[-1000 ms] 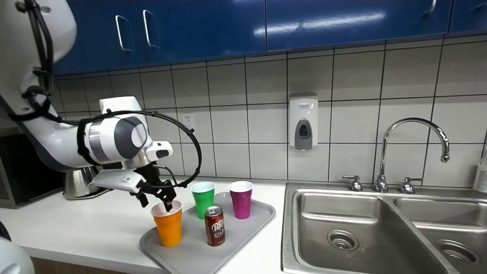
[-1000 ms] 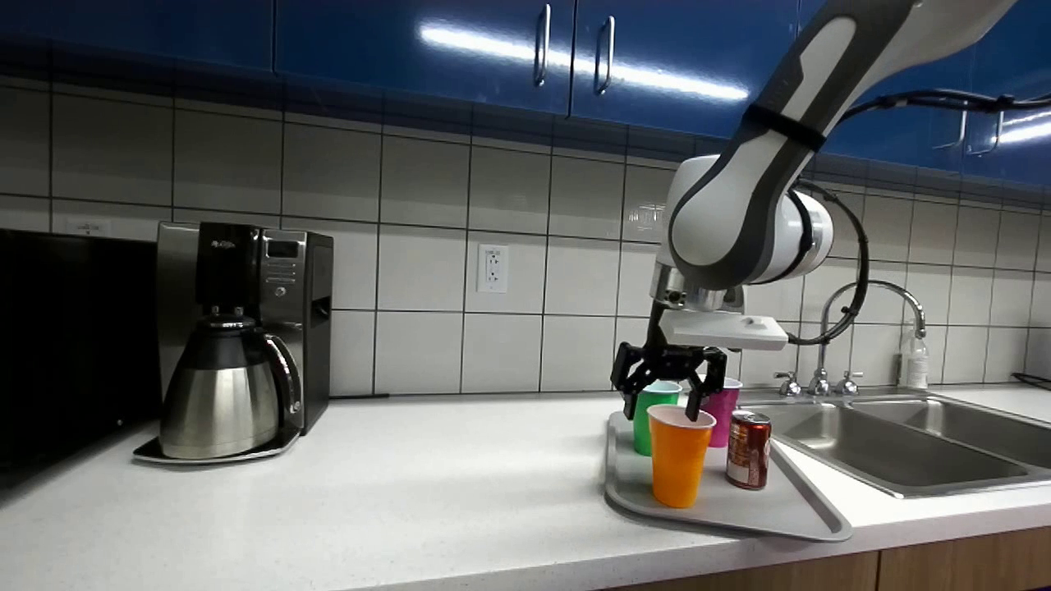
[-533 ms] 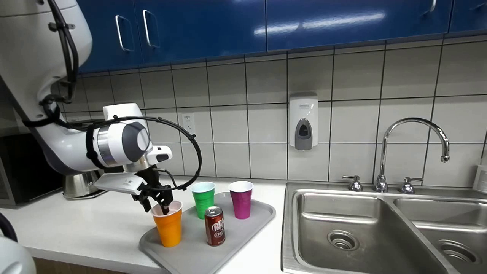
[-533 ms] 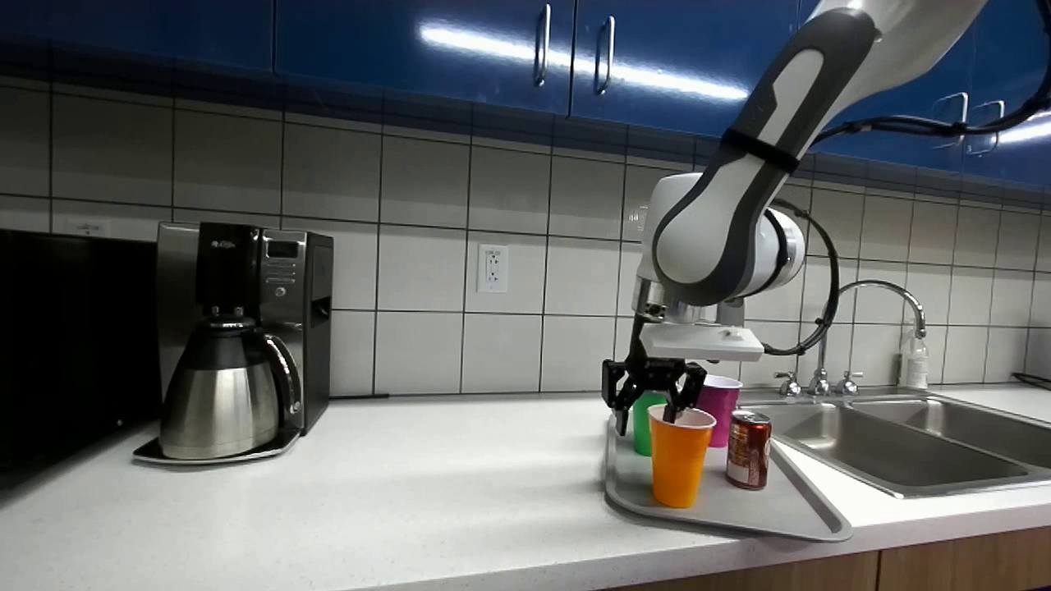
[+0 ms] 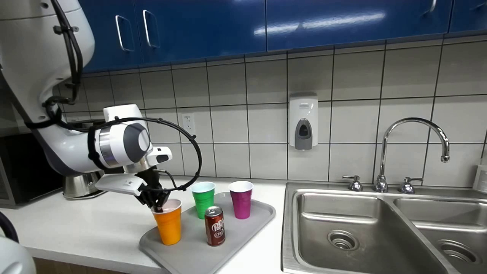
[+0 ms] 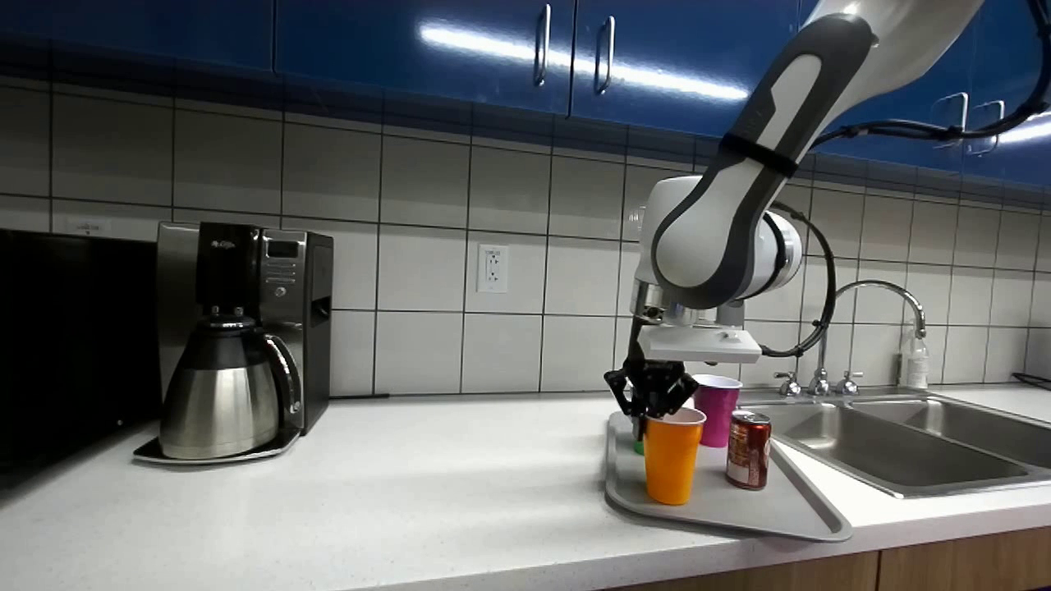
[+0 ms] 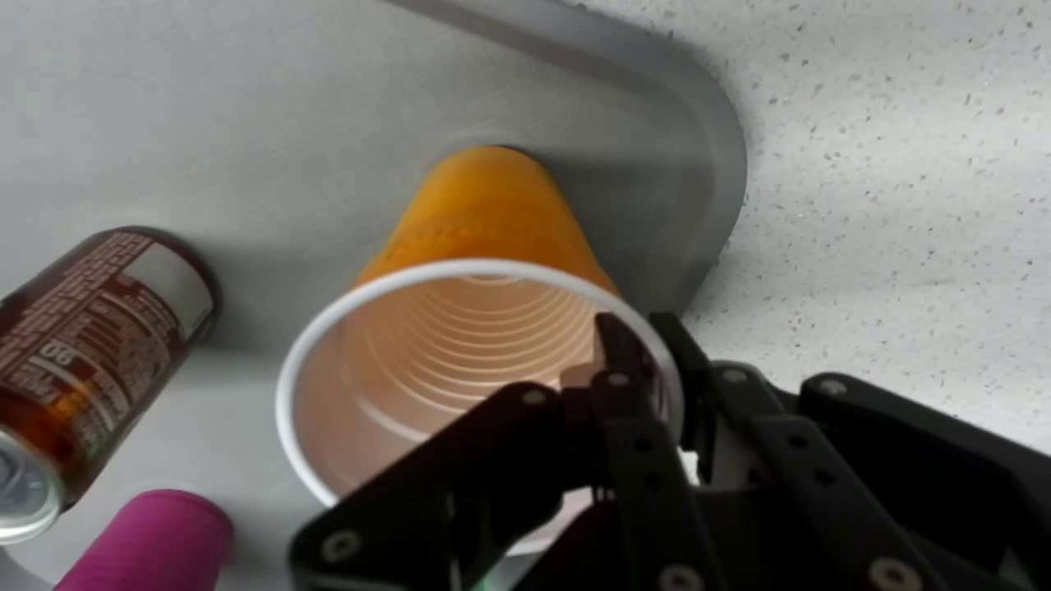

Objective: Remove the cups from the grey tray.

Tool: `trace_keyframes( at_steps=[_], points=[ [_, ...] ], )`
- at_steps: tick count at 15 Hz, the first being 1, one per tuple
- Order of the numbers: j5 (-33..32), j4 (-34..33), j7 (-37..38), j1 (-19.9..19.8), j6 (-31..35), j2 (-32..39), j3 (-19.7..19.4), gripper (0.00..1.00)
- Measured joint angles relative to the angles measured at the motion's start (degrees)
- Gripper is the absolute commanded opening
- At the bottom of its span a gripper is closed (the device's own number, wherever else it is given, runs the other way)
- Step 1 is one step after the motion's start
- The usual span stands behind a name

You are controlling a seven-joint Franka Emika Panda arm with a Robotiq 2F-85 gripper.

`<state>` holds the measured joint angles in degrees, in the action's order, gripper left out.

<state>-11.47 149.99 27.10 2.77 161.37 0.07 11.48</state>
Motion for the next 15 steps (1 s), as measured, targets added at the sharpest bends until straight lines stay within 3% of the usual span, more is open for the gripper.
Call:
trace_keyframes(
  at_steps=[6, 15],
  points=[
    [0.81, 0.29, 0.0, 0.16, 0.0, -1.86, -0.31, 0.01],
    [5.55, 0.47, -0.12, 3.62, 0.0, -10.04, 0.4, 0.01]
  ],
)
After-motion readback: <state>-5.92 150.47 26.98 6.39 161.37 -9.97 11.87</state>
